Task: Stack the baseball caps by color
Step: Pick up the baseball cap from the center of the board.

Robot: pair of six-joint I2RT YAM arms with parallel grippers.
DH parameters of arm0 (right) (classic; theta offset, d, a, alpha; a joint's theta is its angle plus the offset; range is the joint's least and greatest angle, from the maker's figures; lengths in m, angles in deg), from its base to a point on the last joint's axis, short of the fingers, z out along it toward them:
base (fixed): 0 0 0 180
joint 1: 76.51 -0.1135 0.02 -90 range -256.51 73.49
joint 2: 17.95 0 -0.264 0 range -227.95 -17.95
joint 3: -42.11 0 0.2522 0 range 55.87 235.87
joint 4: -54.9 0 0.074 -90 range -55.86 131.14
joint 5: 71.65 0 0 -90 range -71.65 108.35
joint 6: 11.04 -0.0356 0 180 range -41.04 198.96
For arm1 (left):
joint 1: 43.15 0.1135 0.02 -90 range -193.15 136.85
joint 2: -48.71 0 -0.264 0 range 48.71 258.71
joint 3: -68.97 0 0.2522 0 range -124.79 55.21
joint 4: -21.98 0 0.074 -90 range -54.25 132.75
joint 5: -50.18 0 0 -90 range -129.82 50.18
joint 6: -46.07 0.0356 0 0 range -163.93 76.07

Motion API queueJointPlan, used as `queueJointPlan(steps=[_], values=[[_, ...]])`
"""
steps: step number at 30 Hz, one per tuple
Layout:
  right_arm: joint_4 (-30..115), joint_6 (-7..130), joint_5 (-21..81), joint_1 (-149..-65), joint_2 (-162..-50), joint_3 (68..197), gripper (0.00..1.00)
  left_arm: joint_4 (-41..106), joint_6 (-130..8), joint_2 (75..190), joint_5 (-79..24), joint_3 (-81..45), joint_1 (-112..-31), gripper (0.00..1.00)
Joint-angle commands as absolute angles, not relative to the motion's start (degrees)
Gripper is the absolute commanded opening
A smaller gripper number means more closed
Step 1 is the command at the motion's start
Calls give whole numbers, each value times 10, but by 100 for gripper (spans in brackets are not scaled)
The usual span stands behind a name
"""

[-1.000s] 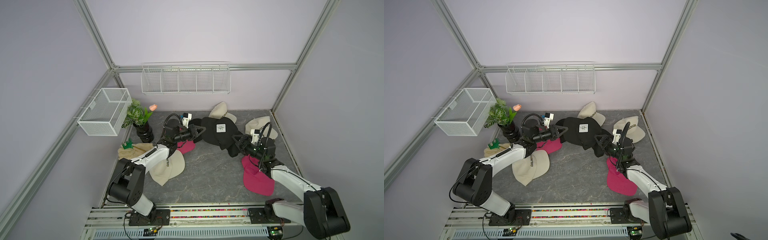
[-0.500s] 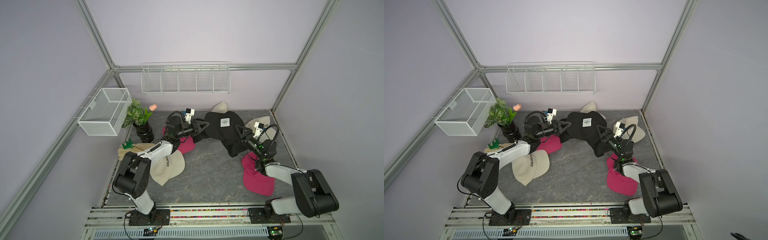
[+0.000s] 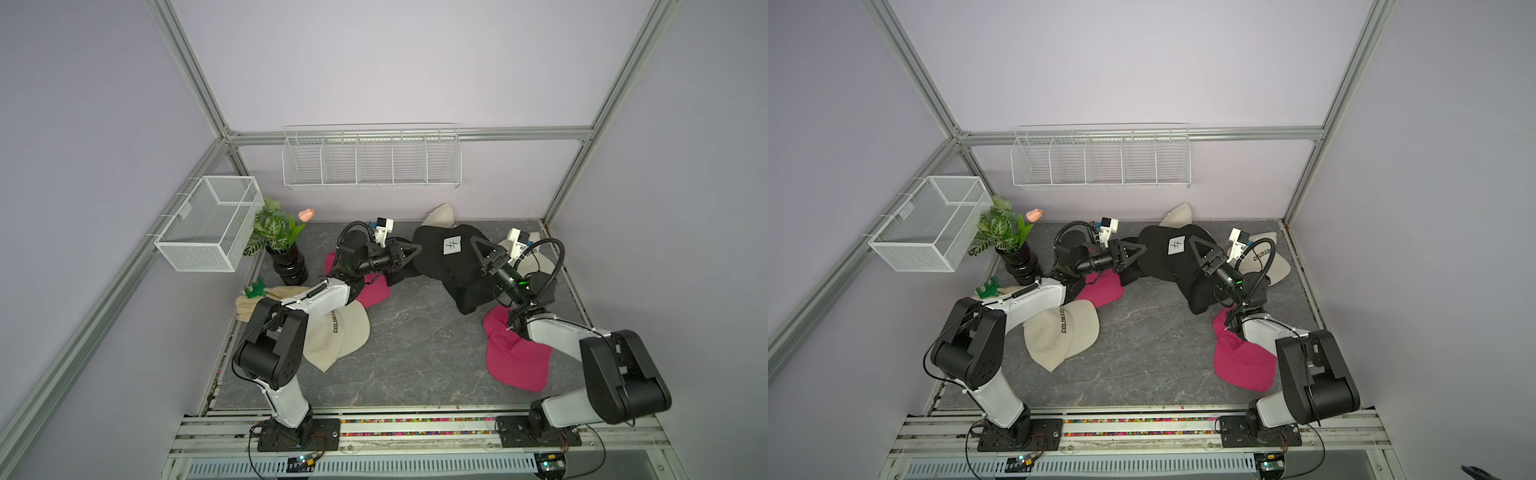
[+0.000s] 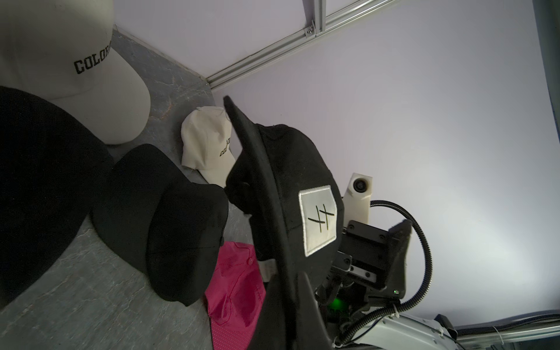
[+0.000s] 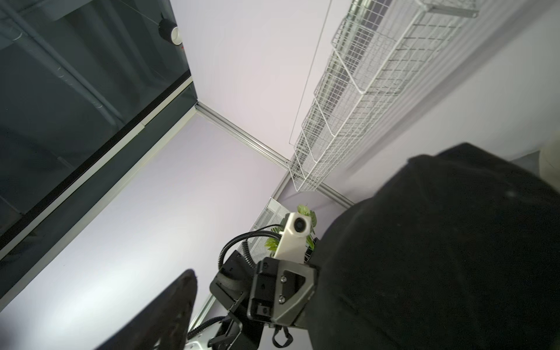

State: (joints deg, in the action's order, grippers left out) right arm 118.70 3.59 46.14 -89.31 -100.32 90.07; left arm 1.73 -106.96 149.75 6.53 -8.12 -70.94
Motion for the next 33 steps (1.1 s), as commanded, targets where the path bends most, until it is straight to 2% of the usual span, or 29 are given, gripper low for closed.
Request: queueJointPlan(steps=[1,15,17,22,25,33], values=[[1210,45,498,-895,-979,914,92,-1,-1097,1518,65,-92,-698,0],[1127,96,542,-893,-929,907,99,-12,-1114,1521,78,-80,-684,0],[1149,92,540,-894,-935,914,91,-16,-1117,1523,80,-79,-684,0],[1228,58,521,-892,-967,923,62,-16,-1118,1525,79,-76,-682,0],[1223,59,527,-889,-965,922,49,-17,-1118,1524,76,-67,-676,0],[1136,125,530,-885,-918,916,7,-29,-1124,1523,74,-46,-660,0]])
